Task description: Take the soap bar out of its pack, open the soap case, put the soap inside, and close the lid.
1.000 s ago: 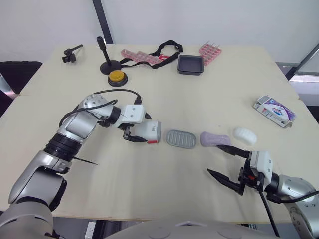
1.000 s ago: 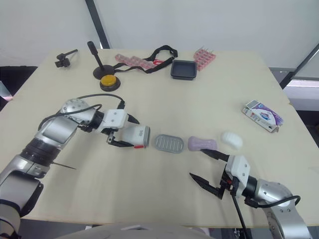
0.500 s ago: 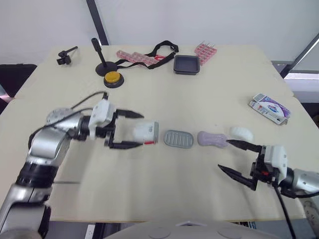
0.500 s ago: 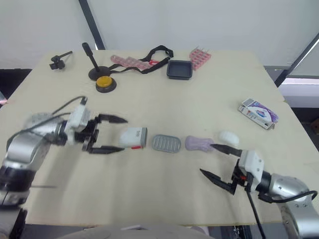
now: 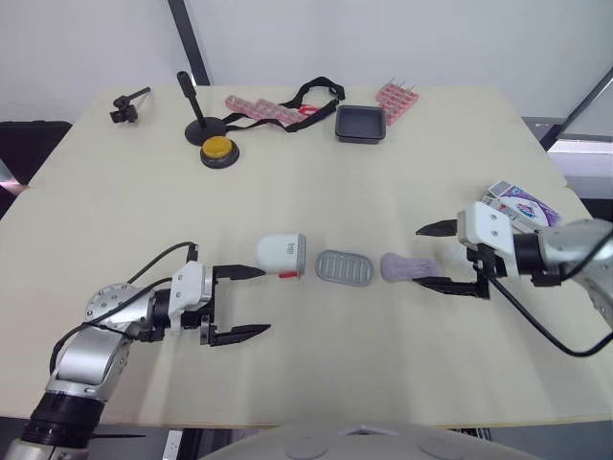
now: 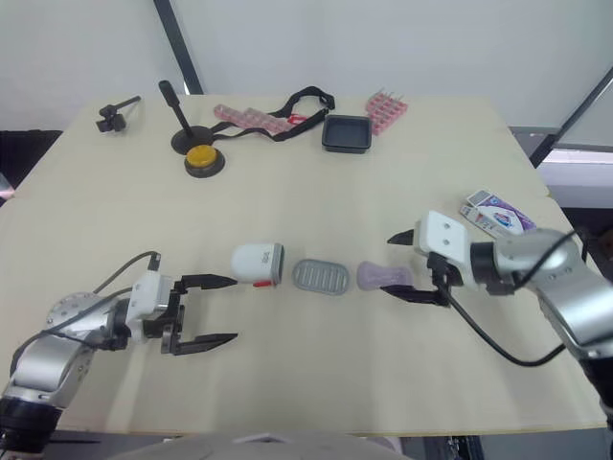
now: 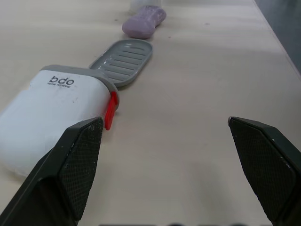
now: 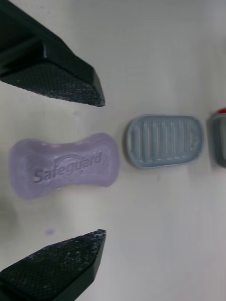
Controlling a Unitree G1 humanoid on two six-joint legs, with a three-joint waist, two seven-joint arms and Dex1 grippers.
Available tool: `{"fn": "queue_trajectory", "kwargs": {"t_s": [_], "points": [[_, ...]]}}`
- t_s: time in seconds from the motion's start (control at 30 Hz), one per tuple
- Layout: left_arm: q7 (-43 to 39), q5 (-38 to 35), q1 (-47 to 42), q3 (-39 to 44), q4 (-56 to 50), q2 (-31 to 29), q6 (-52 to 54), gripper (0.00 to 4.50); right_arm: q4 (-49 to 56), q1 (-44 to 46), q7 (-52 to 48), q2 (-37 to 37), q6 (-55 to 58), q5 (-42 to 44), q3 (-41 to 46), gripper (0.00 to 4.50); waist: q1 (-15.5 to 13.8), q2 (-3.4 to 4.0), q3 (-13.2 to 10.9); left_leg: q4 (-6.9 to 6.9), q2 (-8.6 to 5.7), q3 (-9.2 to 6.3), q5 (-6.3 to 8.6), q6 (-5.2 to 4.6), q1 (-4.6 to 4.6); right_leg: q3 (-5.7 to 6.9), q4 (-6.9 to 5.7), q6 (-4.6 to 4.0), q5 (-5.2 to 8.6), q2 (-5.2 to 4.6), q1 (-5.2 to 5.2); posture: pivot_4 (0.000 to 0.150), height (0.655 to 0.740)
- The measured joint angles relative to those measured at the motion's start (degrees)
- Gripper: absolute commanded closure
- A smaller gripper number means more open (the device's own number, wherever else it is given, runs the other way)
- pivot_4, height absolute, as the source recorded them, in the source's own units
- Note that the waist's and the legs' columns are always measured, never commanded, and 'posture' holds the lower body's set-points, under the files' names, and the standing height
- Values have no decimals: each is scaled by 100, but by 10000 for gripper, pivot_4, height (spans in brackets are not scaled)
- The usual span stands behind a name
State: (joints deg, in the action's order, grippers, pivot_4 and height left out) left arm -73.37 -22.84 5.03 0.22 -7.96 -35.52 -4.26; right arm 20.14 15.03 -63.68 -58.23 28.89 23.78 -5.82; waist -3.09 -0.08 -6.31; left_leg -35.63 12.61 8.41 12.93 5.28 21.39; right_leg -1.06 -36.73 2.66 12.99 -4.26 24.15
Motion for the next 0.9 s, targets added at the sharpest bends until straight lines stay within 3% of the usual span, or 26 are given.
{"fn": "queue_trajectory", "kwargs": {"t_s": [0.27, 0.57, 0.9], "points": [[189, -5, 151, -136, -209, 34, -26, 22, -158, 1431, -58, 127, 1503, -513, -1170, 0, -20, 2, 0, -4, 0, 3, -1, 1, -4, -3, -19, -1, 1, 0, 3, 1500, 7291], [217, -18, 237, -139, -214, 45, -27, 22, 178, 1709, 72, 220, 2371, -726, -1706, 0, -110, 2, 0, -11, 0, 5, -5, 9, -8, -8, -39, -2, 1, 0, 10, 1500, 7291], [295, -16, 144, -205, -217, 99, -25, 22, 322, 1691, 170, 182, 2563, -1020, -2022, 0, -123, 2, 0, -11, 0, 5, -8, 15, -7, -11, -46, -2, 1, 1, 10, 1500, 7291]]}}
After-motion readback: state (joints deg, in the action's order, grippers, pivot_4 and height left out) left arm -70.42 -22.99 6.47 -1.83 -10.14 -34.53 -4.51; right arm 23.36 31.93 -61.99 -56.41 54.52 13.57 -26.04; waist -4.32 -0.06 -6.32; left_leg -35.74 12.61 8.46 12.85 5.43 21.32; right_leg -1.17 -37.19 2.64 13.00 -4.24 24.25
